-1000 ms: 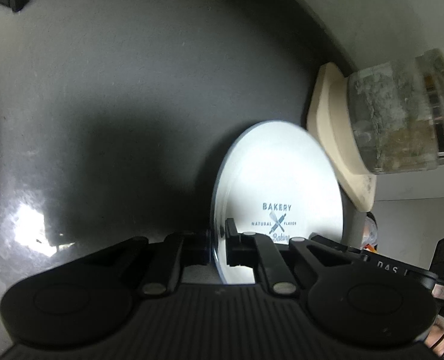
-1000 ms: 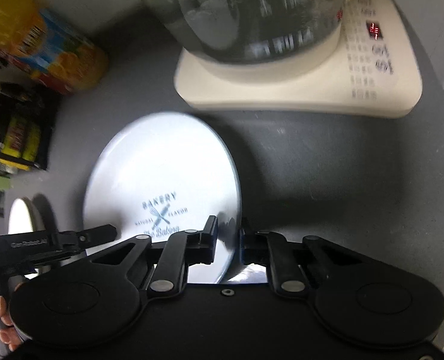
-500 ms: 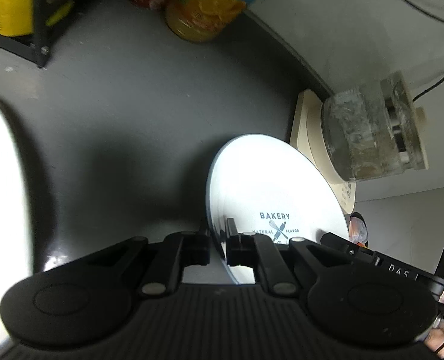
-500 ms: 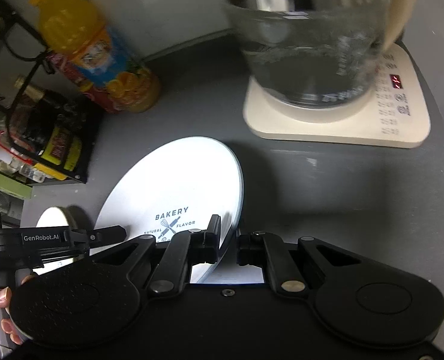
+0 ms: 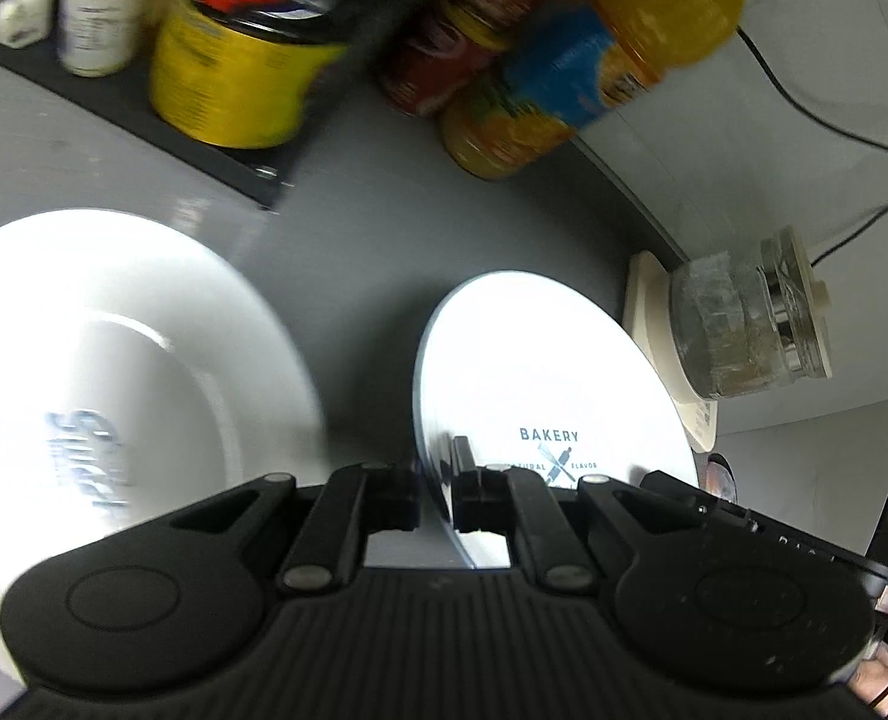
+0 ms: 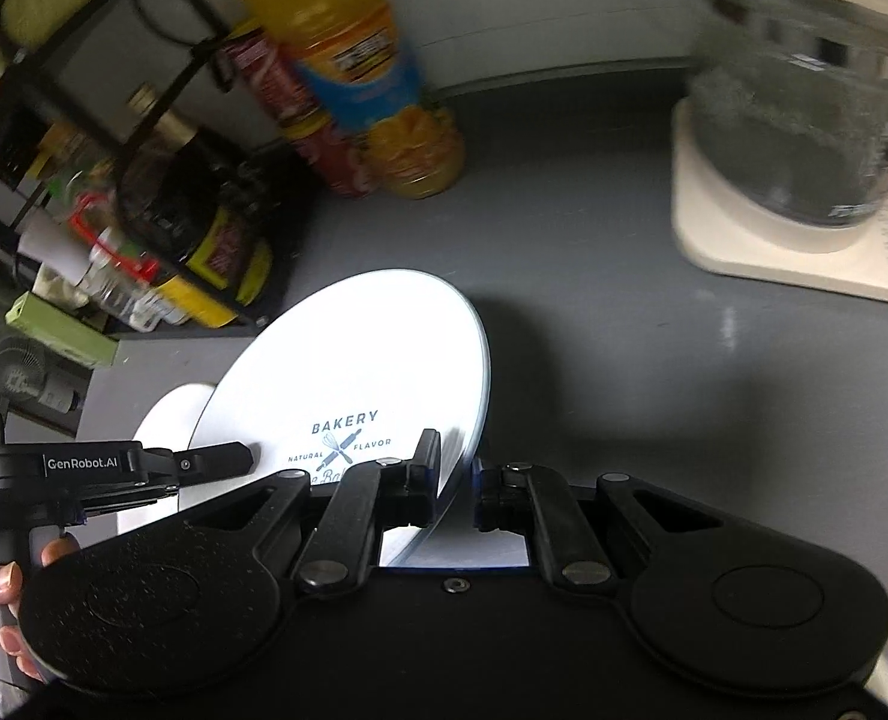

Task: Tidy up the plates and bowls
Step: 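Carry the 'BAKERY' plate over the 'Sweet' plate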

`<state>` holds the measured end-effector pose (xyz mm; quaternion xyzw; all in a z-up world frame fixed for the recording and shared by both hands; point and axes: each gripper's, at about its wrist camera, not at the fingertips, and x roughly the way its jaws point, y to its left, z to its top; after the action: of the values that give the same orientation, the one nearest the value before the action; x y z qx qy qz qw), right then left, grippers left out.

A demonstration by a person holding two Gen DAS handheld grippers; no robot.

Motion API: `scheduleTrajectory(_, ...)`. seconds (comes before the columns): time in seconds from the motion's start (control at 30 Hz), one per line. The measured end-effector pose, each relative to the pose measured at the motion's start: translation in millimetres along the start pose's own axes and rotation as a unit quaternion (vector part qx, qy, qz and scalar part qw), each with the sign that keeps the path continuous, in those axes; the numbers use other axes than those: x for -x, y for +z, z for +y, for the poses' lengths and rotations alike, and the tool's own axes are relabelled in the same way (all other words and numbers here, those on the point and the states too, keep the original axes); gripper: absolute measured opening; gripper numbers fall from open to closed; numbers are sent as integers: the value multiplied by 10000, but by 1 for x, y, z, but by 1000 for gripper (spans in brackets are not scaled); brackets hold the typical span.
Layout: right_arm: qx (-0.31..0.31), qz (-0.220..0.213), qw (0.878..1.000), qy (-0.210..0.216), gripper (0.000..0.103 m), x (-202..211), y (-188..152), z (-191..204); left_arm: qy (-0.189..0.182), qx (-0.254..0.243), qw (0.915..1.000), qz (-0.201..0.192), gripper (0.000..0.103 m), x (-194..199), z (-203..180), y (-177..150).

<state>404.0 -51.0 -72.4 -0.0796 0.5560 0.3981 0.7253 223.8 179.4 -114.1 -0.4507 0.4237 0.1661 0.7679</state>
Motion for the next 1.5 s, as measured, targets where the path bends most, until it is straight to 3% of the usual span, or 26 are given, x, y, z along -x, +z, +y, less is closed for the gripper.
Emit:
scheduleTrajectory(0.7, 190, 215, 9996, 64, 11, -30, -45, 94, 188, 198, 9996, -32, 7, 60, 95, -3)
scheduleTrajectory(1.1, 235, 231, 9993, -158, 11, -48, -66, 123, 190, 367, 9991, 135, 8, 58, 138, -7)
scheduleTrajectory(1.5, 340, 257, 9983, -408, 10, -61, -72, 142, 373, 407, 9983, 173, 11, 54, 151, -4)
